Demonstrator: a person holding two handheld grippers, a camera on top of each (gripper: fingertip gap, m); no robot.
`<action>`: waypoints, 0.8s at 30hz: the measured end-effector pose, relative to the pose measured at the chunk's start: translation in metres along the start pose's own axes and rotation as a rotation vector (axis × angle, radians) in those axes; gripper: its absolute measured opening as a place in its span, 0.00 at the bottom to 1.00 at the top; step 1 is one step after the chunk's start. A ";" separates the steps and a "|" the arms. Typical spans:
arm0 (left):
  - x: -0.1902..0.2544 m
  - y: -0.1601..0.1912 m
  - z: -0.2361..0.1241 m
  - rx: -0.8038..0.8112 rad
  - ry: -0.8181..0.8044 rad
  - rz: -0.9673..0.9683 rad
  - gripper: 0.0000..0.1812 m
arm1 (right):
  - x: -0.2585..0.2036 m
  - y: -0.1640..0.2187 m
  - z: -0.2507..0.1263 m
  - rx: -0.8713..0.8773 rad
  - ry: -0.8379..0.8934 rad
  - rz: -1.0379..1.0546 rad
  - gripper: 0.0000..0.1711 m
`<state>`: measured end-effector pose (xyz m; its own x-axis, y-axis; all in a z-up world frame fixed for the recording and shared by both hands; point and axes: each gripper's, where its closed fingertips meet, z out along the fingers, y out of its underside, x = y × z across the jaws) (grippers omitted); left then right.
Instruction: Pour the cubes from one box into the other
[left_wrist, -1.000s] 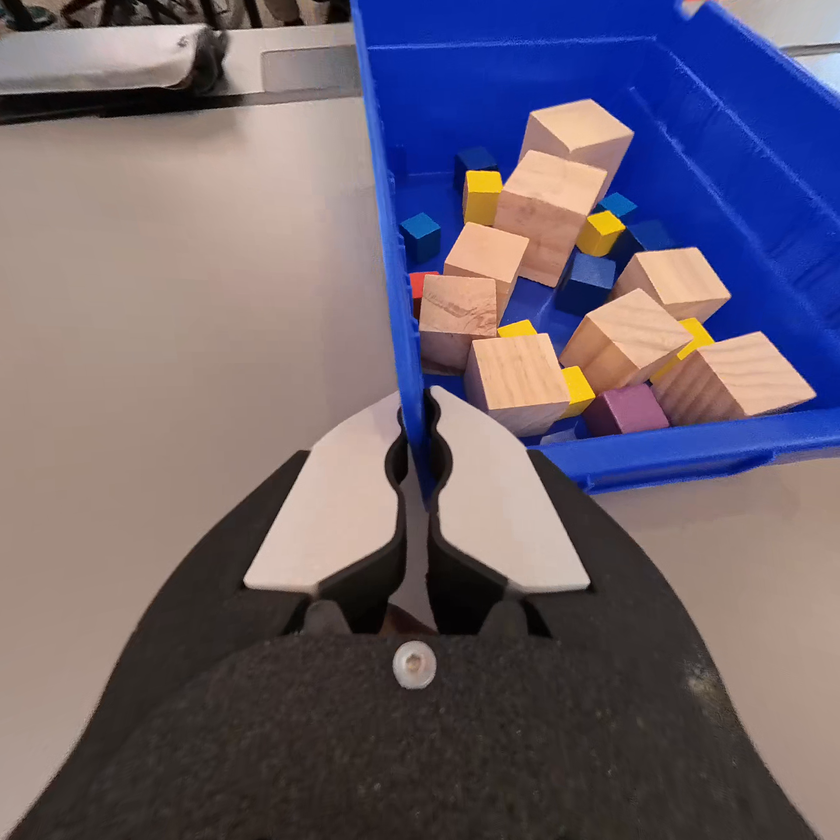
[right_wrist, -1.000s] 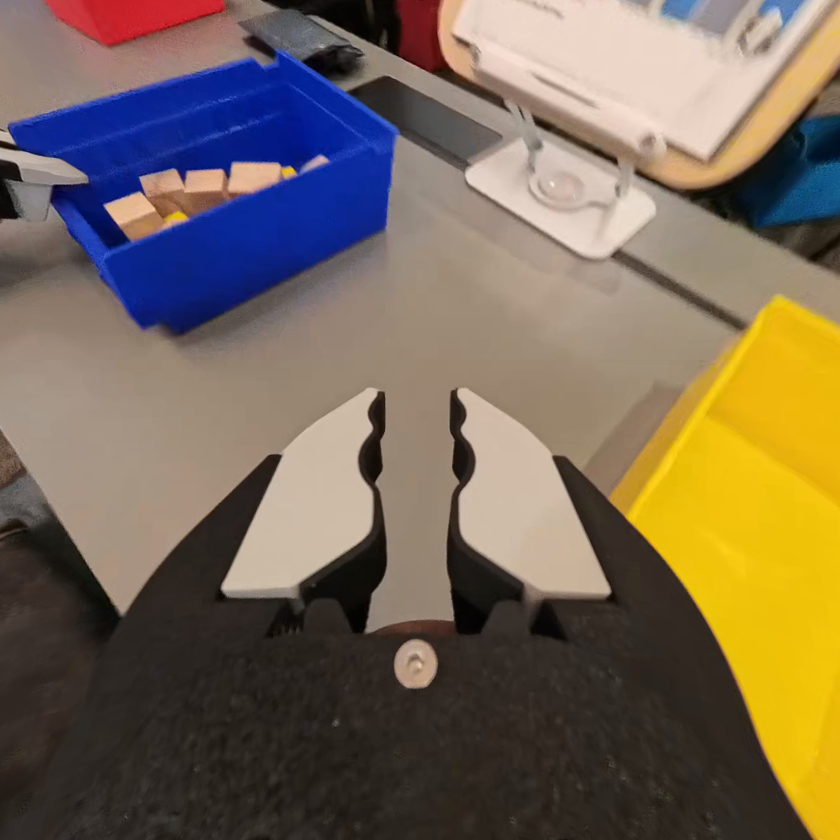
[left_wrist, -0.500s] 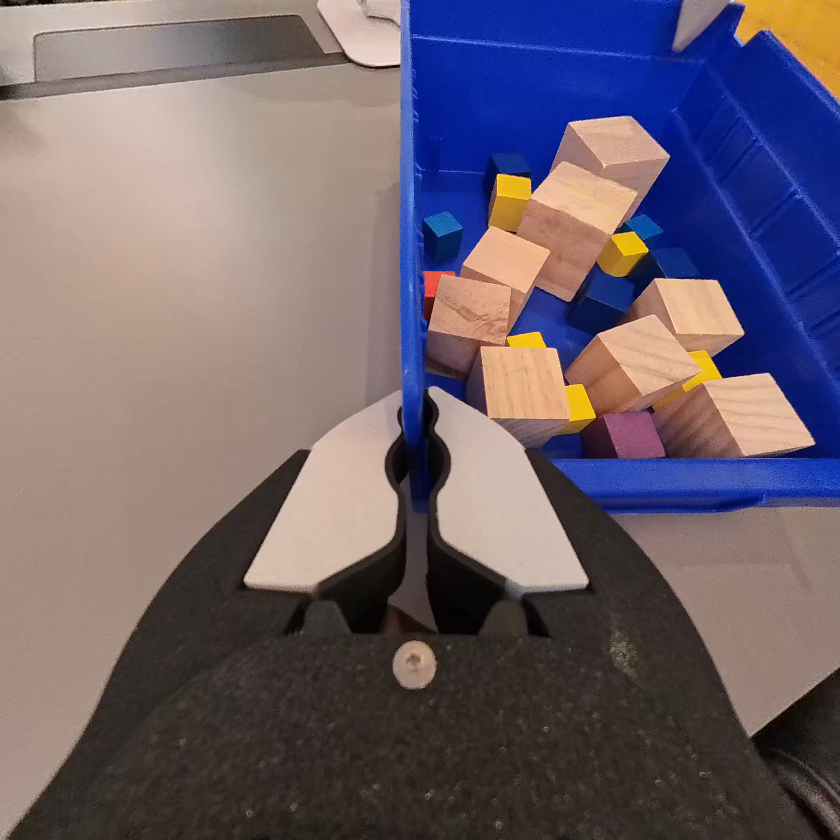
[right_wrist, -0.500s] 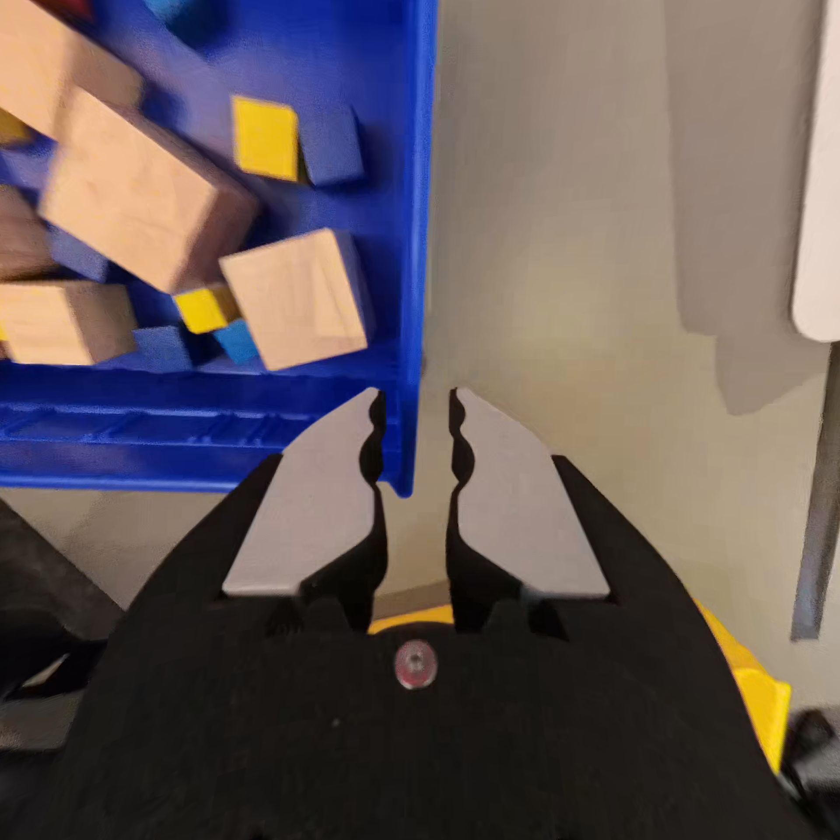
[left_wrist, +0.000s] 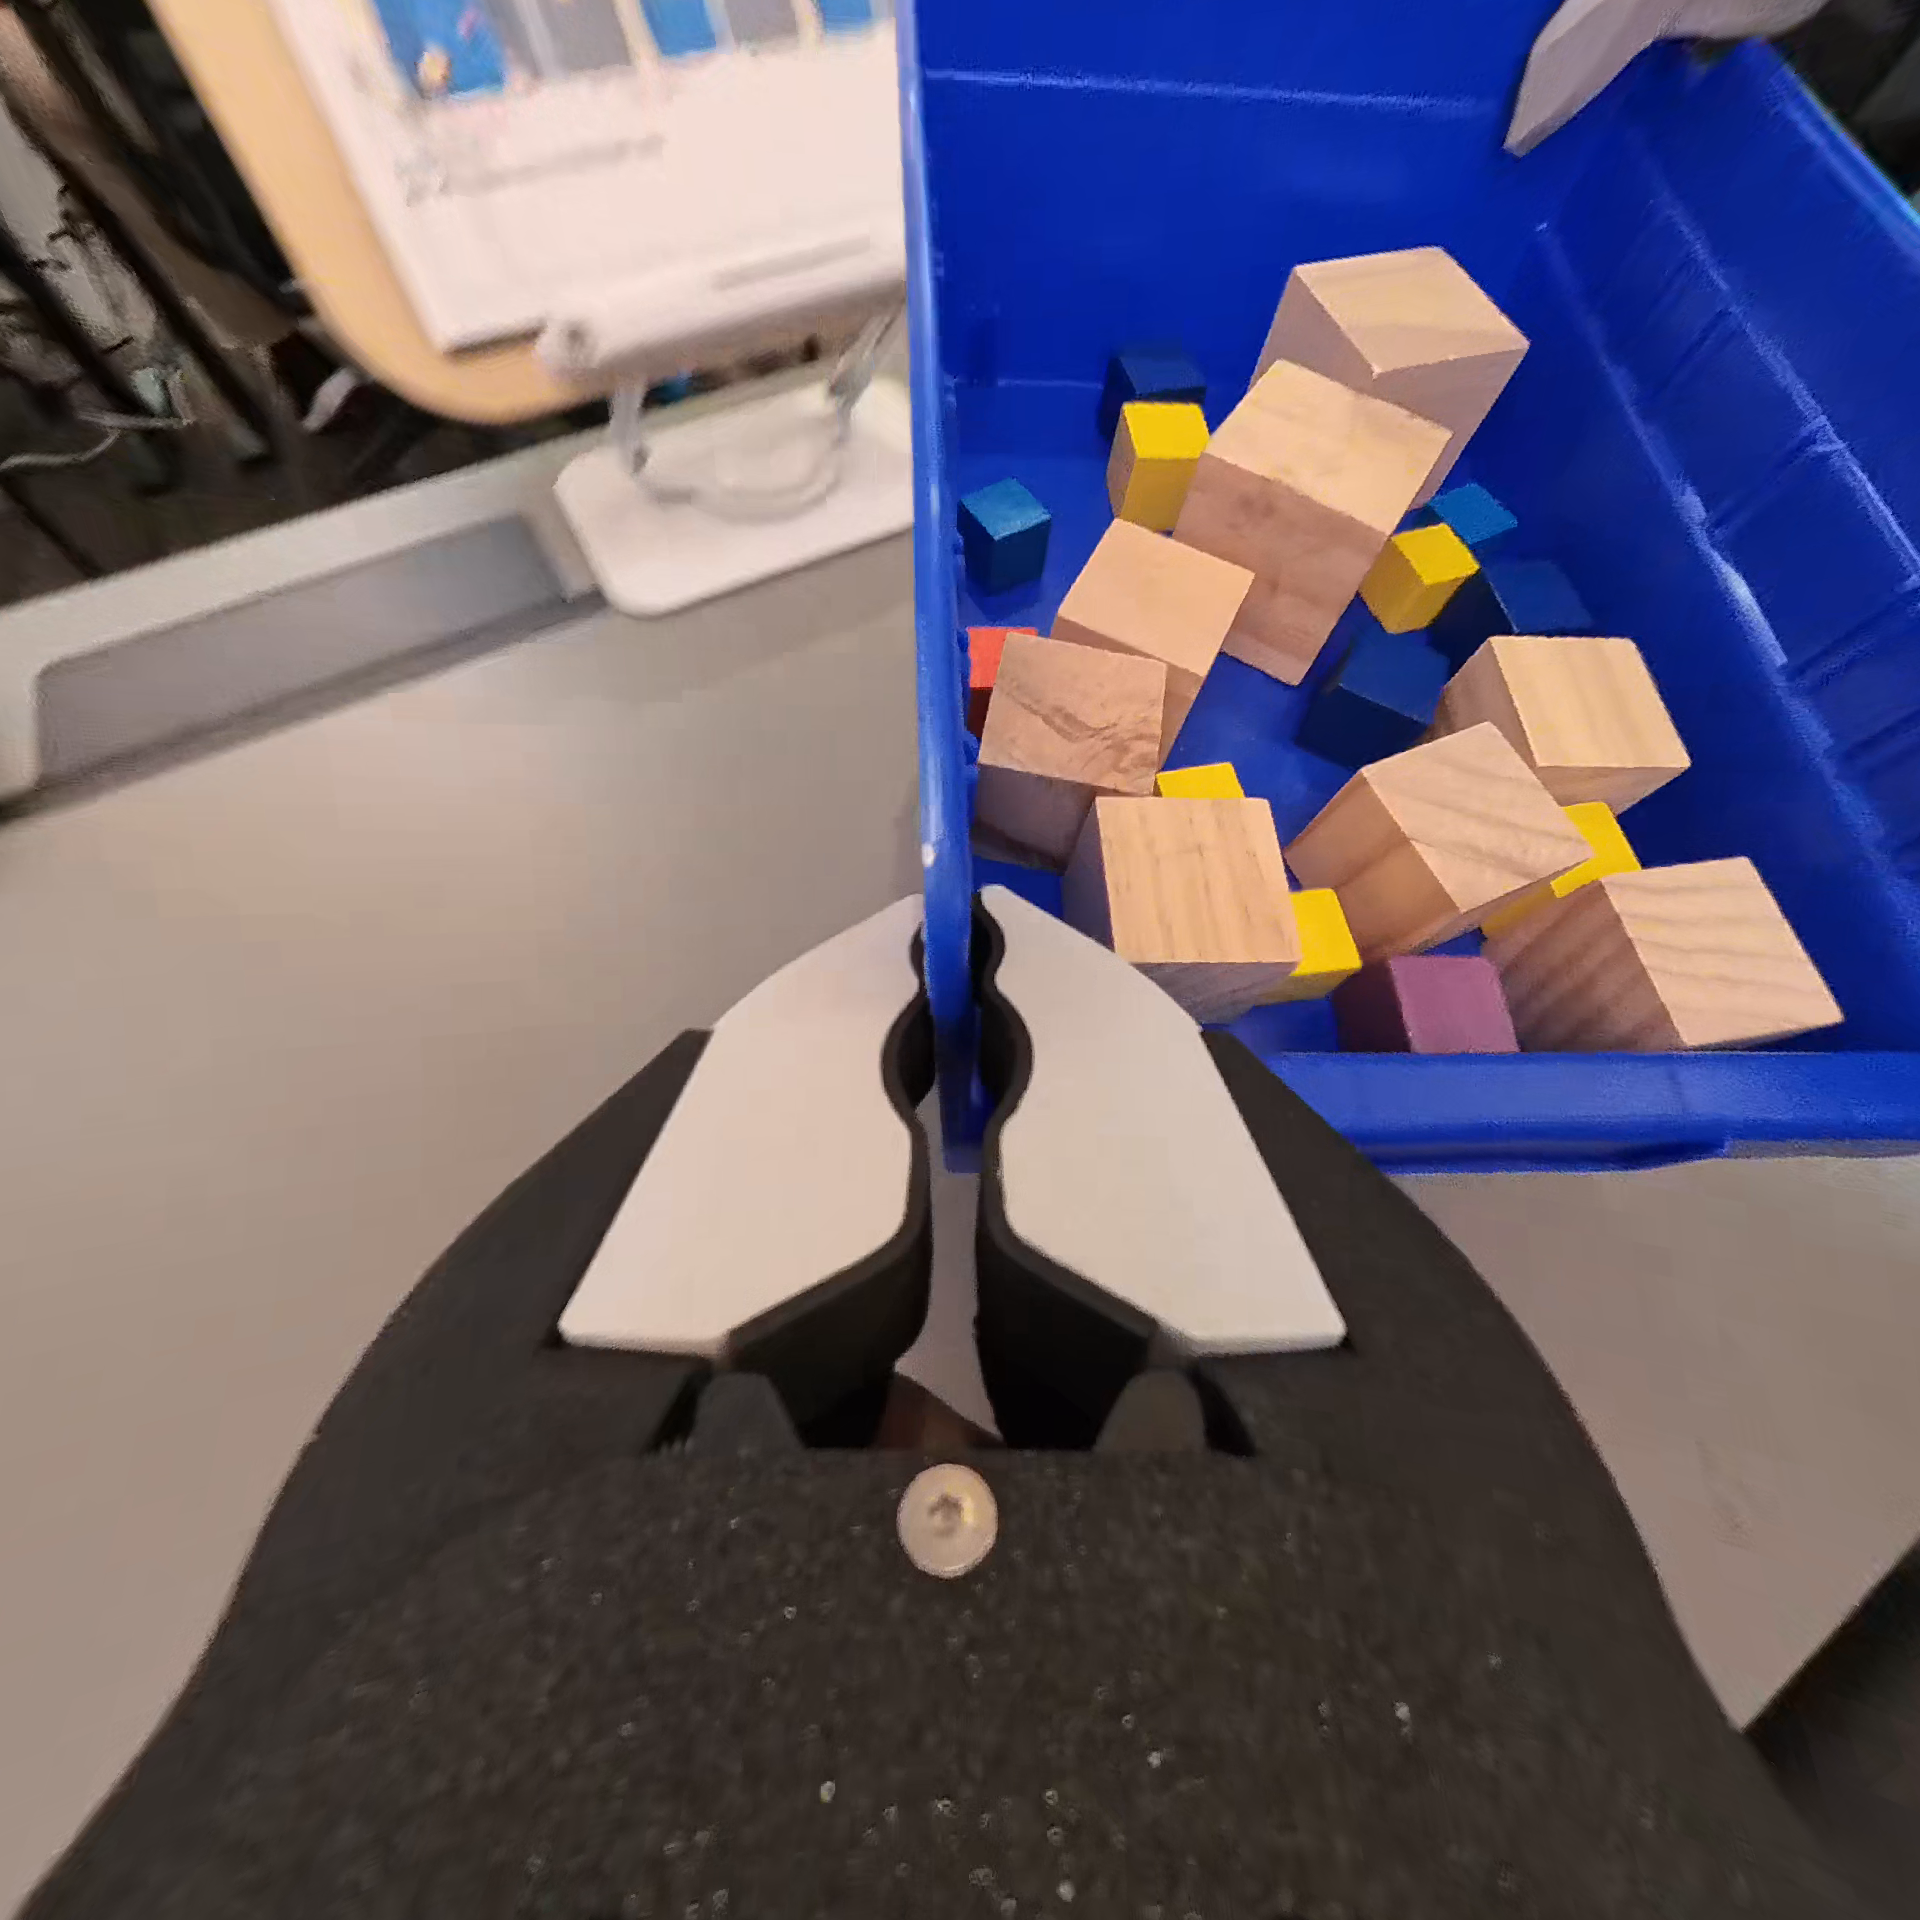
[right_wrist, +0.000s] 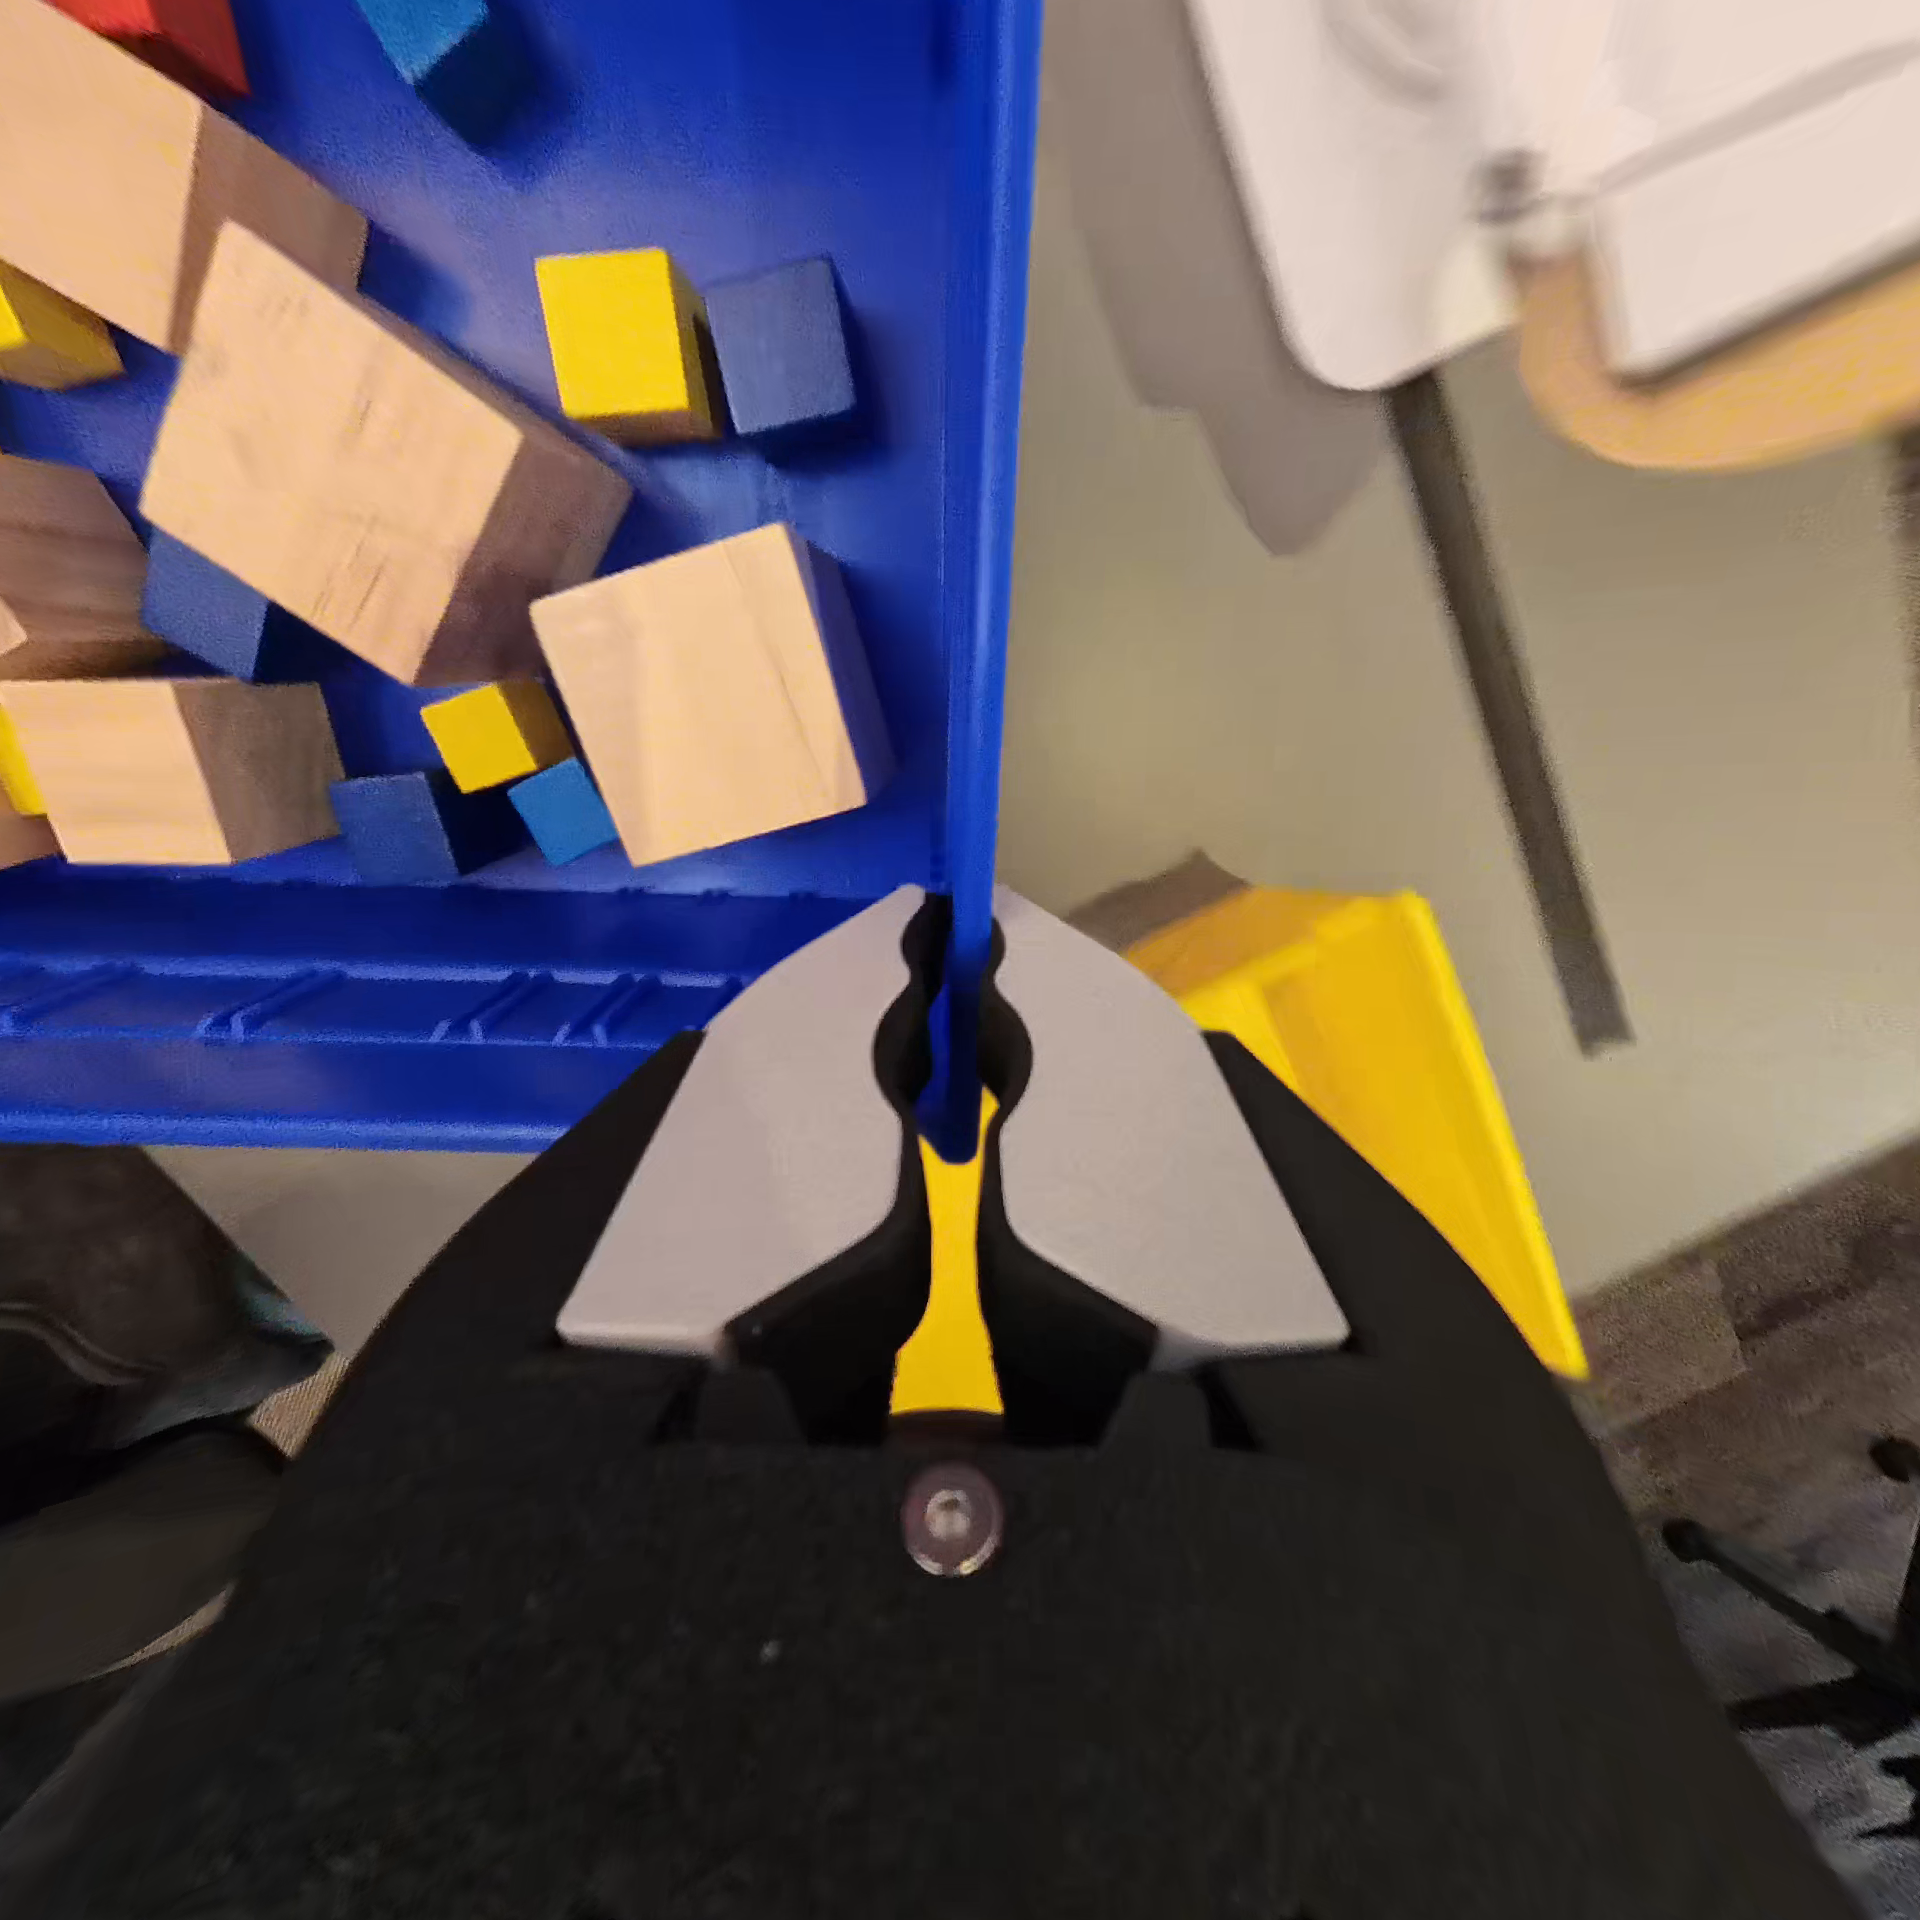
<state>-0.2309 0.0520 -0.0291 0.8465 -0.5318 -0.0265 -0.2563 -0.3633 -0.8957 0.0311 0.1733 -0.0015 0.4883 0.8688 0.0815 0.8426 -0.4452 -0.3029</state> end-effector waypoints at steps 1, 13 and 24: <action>0.008 -0.020 0.011 0.019 0.025 0.011 0.01 | 0.015 0.009 -0.021 0.029 0.030 0.028 0.02; 0.150 -0.157 0.193 0.276 0.030 0.278 0.02 | 0.190 0.154 -0.172 0.308 0.543 0.255 0.03; 0.180 -0.174 0.261 0.488 -0.092 0.481 0.02 | 0.217 0.219 -0.174 0.569 0.815 0.294 0.04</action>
<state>0.0873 0.2189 0.0059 0.7331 -0.4725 -0.4891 -0.3918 0.2944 -0.8717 0.3607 0.2272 0.1148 0.8412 0.2380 0.4854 0.5370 -0.2636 -0.8013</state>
